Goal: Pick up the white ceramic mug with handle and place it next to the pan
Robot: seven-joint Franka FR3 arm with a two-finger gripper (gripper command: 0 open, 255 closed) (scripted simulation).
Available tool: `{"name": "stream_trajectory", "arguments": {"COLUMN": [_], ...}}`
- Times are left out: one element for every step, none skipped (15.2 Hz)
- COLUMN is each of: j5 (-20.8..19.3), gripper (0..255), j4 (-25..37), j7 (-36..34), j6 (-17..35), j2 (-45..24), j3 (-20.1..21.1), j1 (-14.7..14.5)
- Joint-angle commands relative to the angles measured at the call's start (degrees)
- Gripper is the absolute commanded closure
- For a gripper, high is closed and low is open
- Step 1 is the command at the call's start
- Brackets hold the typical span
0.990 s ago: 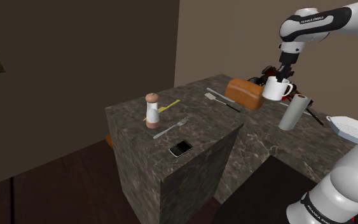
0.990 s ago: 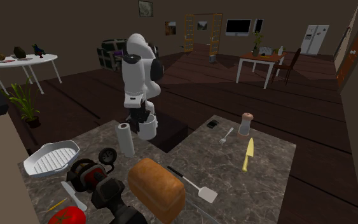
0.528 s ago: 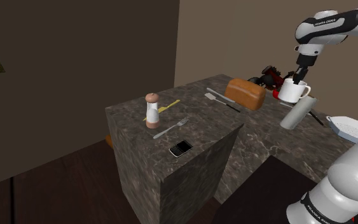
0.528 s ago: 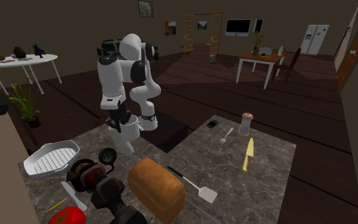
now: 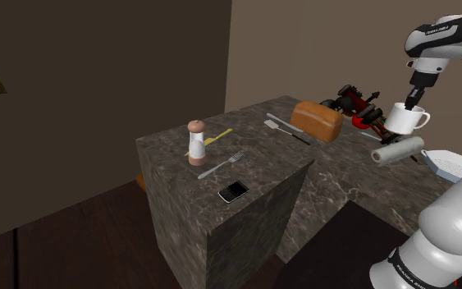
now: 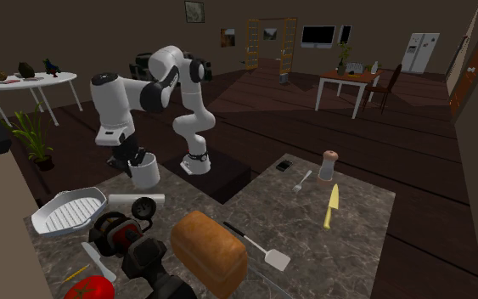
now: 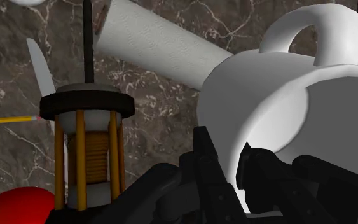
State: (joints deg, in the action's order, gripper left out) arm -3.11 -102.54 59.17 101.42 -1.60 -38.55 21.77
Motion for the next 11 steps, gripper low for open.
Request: {"name": "stream_trajectory", "arguments": {"j5": [1.0,1.6,2.3,3.1,4.0,4.9,6.0,6.0,6.0,6.1,6.1], "gripper": [255,255,255,255,255,255,255,255,255,255,255], "j4": [1.1,2.1,3.1,4.1,5.3,6.5,8.0,7.3,6.6,5.8,5.1], "j7": [3.5,5.2,6.9,8.7,10.5,12.3,14.3,14.3,14.2,14.2,14.2], "j6": [0.4,0.3,0.2,0.1,-0.1,-0.3,-0.6,0.2,1.0,1.7,2.5], "j2": [-1.6,-2.6,-3.7,-4.9,-6.1,-7.4,-9.0,-9.0,-9.1,-9.1,-9.2], "j3": [-1.5,-2.2,-2.8,-3.5,-4.1,-4.6,-5.1,-5.0,-5.0,-4.9,-4.9], "j1": [1.7,2.6,3.6,4.6,5.7,6.8,8.2,8.3,8.2,8.2,8.2]}}
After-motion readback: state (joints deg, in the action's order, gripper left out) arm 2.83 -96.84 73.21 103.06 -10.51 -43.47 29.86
